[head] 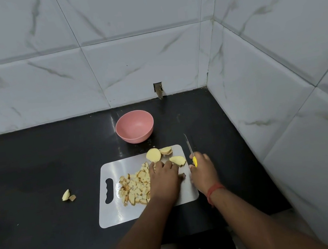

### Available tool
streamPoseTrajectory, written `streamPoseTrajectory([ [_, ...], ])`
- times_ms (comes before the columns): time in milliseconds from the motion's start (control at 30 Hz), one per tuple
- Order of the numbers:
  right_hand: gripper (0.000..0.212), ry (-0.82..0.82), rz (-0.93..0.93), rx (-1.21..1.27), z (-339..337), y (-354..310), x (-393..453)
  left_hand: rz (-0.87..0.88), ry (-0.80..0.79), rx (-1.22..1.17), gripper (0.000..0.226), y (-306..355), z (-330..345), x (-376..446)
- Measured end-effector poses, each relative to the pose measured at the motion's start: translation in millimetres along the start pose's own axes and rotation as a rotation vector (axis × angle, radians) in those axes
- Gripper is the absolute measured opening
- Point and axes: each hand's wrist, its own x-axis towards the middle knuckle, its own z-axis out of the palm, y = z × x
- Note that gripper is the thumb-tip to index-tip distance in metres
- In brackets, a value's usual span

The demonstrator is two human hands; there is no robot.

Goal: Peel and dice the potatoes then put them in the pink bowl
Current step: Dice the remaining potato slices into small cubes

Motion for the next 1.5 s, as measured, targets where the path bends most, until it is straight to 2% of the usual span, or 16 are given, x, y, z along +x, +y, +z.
streamPoseTrajectory([
  [200, 0.02, -0.06, -0.022, -0.004, 3.7, 6.3, -23.2, 0.109, 0.015, 0.004, 0.028, -2.1, -1.0, -5.8],
  [433, 0.022, -0.185, 0.036, -0.103, -7.3, 3.0, -49.8, 0.058, 0.041, -0.115, 0.026, -2.4, -1.7, -7.8],
  [600, 0.021, -0.2, -0.019, -0.3, -17.9, 3.0, -66.3, 0.012, 0.044, -0.159, 0.026, 0.9, 0.4, -10.2],
  [833, 0.014, -0.294, 0.01, -0.497, -18.0, 2.1, -77.0, 0.031, 0.035, -0.059, 0.026, -2.4, -3.6, -12.1],
  [1133, 0.031, -0.369, 0.089, -0.569, -18.7, -7.7, -75.6, 0.055, -0.017, -0.02, 0.025, 1.2, -12.1, -7.0],
  [1500, 0.037, -0.479, 0.175, -0.585, -17.1, -6.0, -79.4, 0.036, -0.032, 0.004, 0.026, 2.3, -15.3, -5.6],
])
